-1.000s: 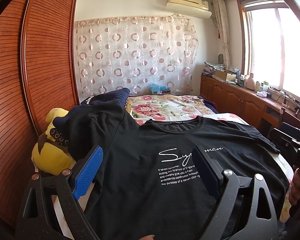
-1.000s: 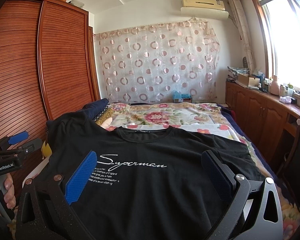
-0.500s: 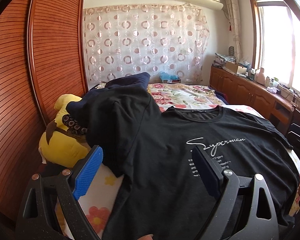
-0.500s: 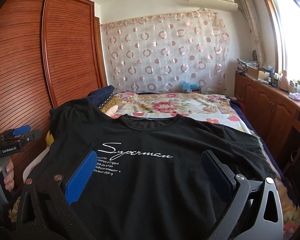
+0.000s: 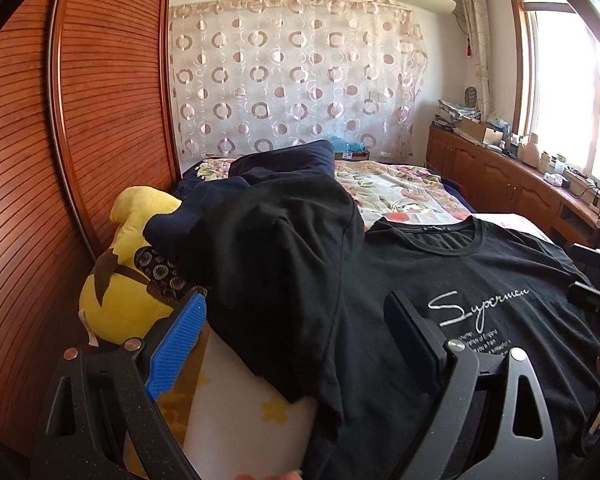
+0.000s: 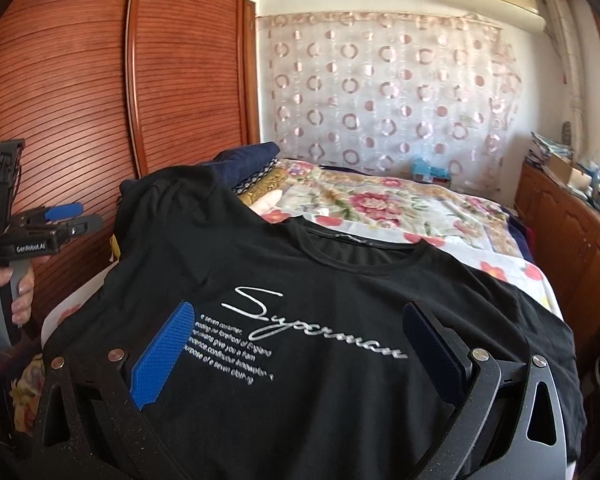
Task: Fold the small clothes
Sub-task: 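Grasp the shirt side with the left gripper, fold it inward, release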
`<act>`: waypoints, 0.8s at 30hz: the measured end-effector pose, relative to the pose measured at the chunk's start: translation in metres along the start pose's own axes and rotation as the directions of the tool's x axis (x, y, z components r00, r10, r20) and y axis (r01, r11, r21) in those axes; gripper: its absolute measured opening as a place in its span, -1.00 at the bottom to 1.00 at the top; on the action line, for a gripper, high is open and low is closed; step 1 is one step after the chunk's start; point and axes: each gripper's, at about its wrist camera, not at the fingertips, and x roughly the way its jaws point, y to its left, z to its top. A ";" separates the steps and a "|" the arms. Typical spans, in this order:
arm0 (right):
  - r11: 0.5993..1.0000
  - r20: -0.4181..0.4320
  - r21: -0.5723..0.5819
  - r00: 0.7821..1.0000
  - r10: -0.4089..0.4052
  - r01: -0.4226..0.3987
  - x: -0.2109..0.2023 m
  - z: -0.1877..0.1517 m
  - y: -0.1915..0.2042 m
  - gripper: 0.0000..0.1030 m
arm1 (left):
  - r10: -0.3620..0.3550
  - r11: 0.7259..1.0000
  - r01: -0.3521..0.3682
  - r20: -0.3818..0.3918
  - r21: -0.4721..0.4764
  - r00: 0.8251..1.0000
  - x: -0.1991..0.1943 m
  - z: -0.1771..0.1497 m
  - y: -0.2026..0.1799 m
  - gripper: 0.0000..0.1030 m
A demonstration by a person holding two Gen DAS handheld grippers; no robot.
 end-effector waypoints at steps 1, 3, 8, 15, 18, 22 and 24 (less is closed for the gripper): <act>1.000 -0.007 -0.006 1.000 0.008 -0.008 0.005 0.003 -0.003 1.00 | -0.009 1.000 0.009 -0.005 -0.002 1.000 0.004 0.003 0.003 0.72; 1.000 -0.027 -0.011 0.999 0.026 -0.027 0.014 0.008 -0.011 1.00 | -0.021 1.000 0.021 -0.014 -0.005 1.000 0.012 0.012 0.011 0.64; 0.999 -0.063 -0.007 0.997 0.051 -0.052 0.031 0.020 -0.030 1.00 | -0.040 0.999 0.039 -0.030 -0.031 0.999 0.031 0.032 0.029 0.42; 0.997 -0.107 -0.014 0.992 0.071 -0.073 0.066 0.045 -0.041 1.00 | -0.025 0.998 0.020 -0.085 -0.064 0.996 0.062 0.050 0.051 0.09; 0.997 -0.127 -0.013 0.989 0.079 -0.082 0.085 0.057 -0.042 1.00 | -0.022 0.997 0.014 -0.103 -0.079 0.994 0.072 0.052 0.056 -0.10; 0.995 -0.142 0.016 0.985 0.101 -0.100 0.103 0.070 -0.042 1.00 | -0.022 0.996 0.010 -0.141 -0.086 0.990 0.084 0.051 0.061 -0.18; 0.994 -0.152 0.023 0.982 0.111 -0.109 0.111 0.075 -0.045 1.00 | -0.011 0.997 -0.001 -0.162 -0.073 0.987 0.090 0.048 0.060 -0.31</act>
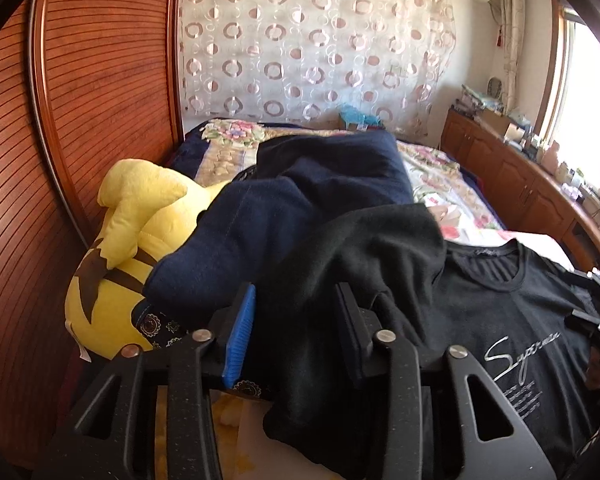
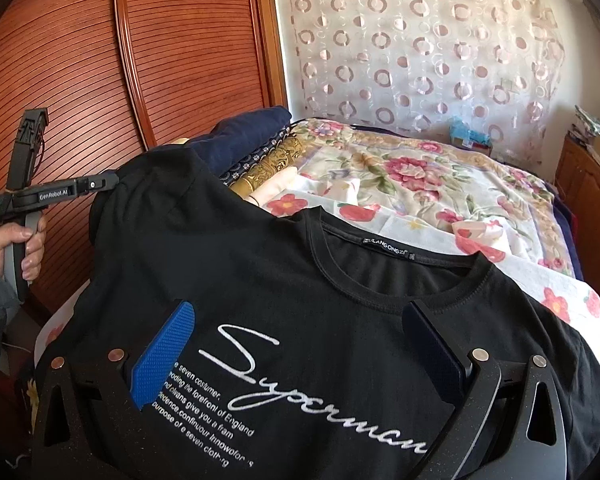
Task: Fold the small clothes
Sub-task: 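Grasp the shirt side with the left gripper, fold it inward, release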
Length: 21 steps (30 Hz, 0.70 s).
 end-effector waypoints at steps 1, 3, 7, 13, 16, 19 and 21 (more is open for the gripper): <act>1.000 -0.005 0.002 1.000 0.003 -0.003 0.004 0.003 -0.002 1.00 | 0.007 1.000 -0.007 -0.003 0.004 1.000 0.001 0.000 0.000 -0.46; 1.000 -0.010 0.006 1.000 0.009 -0.009 0.010 0.008 -0.006 1.00 | 0.020 1.000 -0.020 -0.002 0.012 1.000 0.000 -0.001 -0.002 -0.81; 1.000 -0.004 0.009 1.000 0.011 -0.011 0.021 0.014 -0.012 1.00 | -0.013 1.000 0.013 0.025 0.008 1.000 -0.015 -0.003 -0.009 -0.94; 0.999 -0.005 0.037 1.000 0.007 -0.007 0.029 0.010 -0.024 1.00 | -0.085 0.995 0.082 0.048 0.062 0.995 -0.041 0.005 -0.044 -0.95; 0.999 0.007 0.051 1.000 -0.010 0.010 0.024 0.008 -0.028 1.00 | -0.149 0.985 0.144 0.042 0.092 0.988 -0.048 0.006 -0.071 -0.95; 0.997 0.020 0.072 0.999 -0.036 0.034 0.016 0.005 -0.031 1.00 | -0.208 0.970 0.204 0.015 0.131 0.978 -0.046 0.004 -0.100 -0.95; 0.995 0.031 0.087 0.998 -0.054 0.051 0.009 0.002 -0.035 1.00 | -0.247 0.958 0.246 -0.009 0.150 0.969 -0.042 0.000 -0.121 -0.95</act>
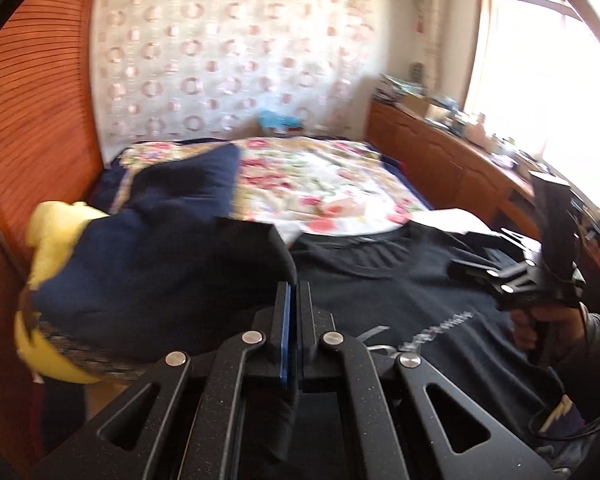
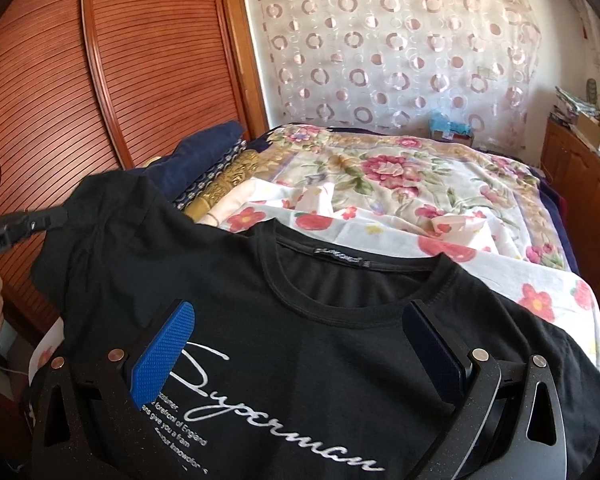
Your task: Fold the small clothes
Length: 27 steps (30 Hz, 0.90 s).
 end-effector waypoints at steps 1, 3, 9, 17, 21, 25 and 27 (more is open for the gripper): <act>1.000 0.002 0.007 1.000 -0.008 0.008 -0.003 -0.002 -0.002 1.00 | -0.003 1.000 0.003 -0.003 0.001 1.000 0.002 0.000 -0.004 -0.94; 1.000 0.006 0.016 1.000 -0.019 0.019 -0.007 -0.006 -0.004 1.00 | -0.017 1.000 0.017 -0.005 0.002 1.000 0.006 -0.003 -0.012 -0.94; 0.998 -0.021 0.044 0.999 -0.041 0.042 -0.011 -0.018 0.002 0.97 | -0.004 1.000 0.004 -0.002 0.002 1.000 0.002 -0.012 -0.006 -0.46; 1.000 -0.064 -0.003 0.998 0.018 -0.018 0.004 -0.013 0.035 0.81 | 0.065 0.997 -0.066 -0.023 -0.048 0.998 0.002 -0.028 0.027 -0.06; 0.995 -0.098 -0.037 0.991 0.090 -0.094 0.017 -0.009 0.058 0.51 | 0.100 0.992 -0.101 -0.011 -0.073 0.995 -0.005 -0.037 0.041 0.49; 0.981 -0.142 -0.080 0.976 0.163 -0.175 0.034 -0.009 0.092 0.12 | 0.145 0.984 -0.146 -0.023 -0.102 0.989 -0.008 -0.046 0.053 0.50; 0.966 -0.173 -0.106 0.961 0.214 -0.235 0.047 -0.010 0.111 -0.06 | 0.148 0.982 -0.151 -0.029 -0.115 0.989 -0.008 -0.051 0.058 0.50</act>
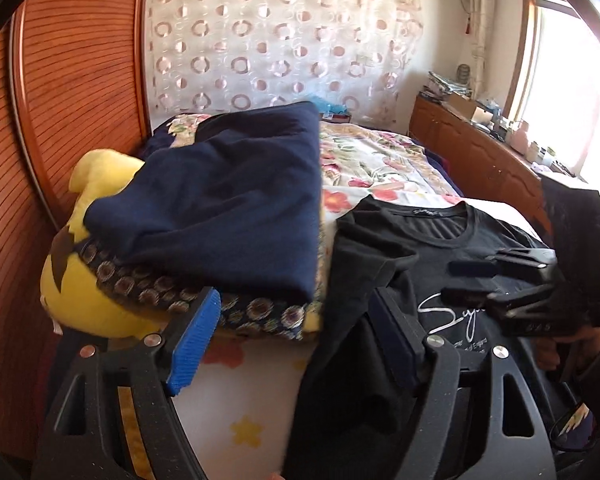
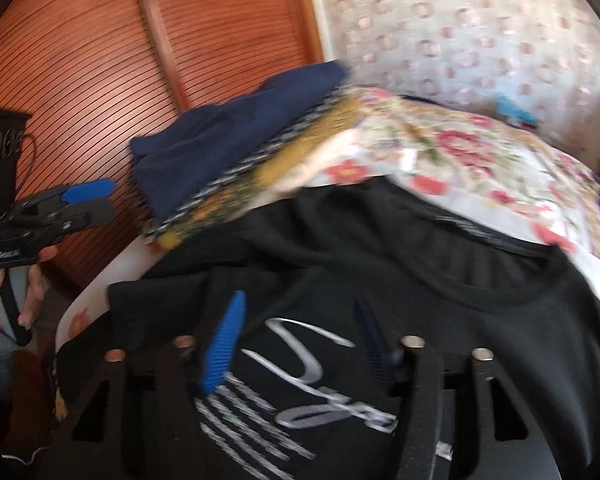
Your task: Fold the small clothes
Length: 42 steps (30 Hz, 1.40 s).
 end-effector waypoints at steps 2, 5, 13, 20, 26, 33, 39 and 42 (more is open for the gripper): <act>0.999 -0.029 -0.025 0.999 0.035 -0.036 0.016 0.003 0.015 -0.12 | 0.007 1.000 -0.007 -0.004 -0.006 1.000 0.000 -0.004 0.004 0.50; 0.995 -0.072 -0.044 0.994 0.082 -0.086 0.040 0.006 0.031 -0.16 | 0.020 1.000 -0.020 -0.007 -0.011 1.000 -0.001 -0.010 0.012 0.50; 0.989 -0.133 -0.144 0.991 -0.004 -0.016 0.074 0.006 0.057 -0.90 | 0.029 0.999 -0.030 -0.024 -0.028 0.999 0.000 -0.024 0.023 0.50; 0.998 -0.050 -0.037 0.998 0.042 -0.044 0.032 0.006 0.020 -0.96 | 0.016 1.000 -0.017 -0.032 -0.020 0.999 0.001 -0.030 0.016 0.50; 0.999 0.031 0.014 0.999 -0.036 0.035 -0.020 -0.002 -0.006 -0.96 | 0.003 1.000 -0.003 -0.040 0.001 0.999 0.005 -0.030 0.005 0.50; 0.987 0.008 0.081 0.990 -0.140 0.139 -0.029 -0.021 -0.025 -0.96 | -0.008 1.000 0.008 -0.056 0.015 0.998 0.010 -0.031 -0.004 0.50; 0.975 0.001 0.160 0.988 -0.155 0.153 -0.041 -0.022 -0.031 -0.91 | -0.010 0.999 0.012 -0.065 0.040 0.998 0.014 -0.028 -0.017 0.50; 0.974 -0.003 0.148 0.985 -0.175 0.174 -0.038 -0.023 -0.028 -0.90 | -0.012 0.998 0.016 -0.054 0.067 0.998 0.015 -0.021 -0.027 0.50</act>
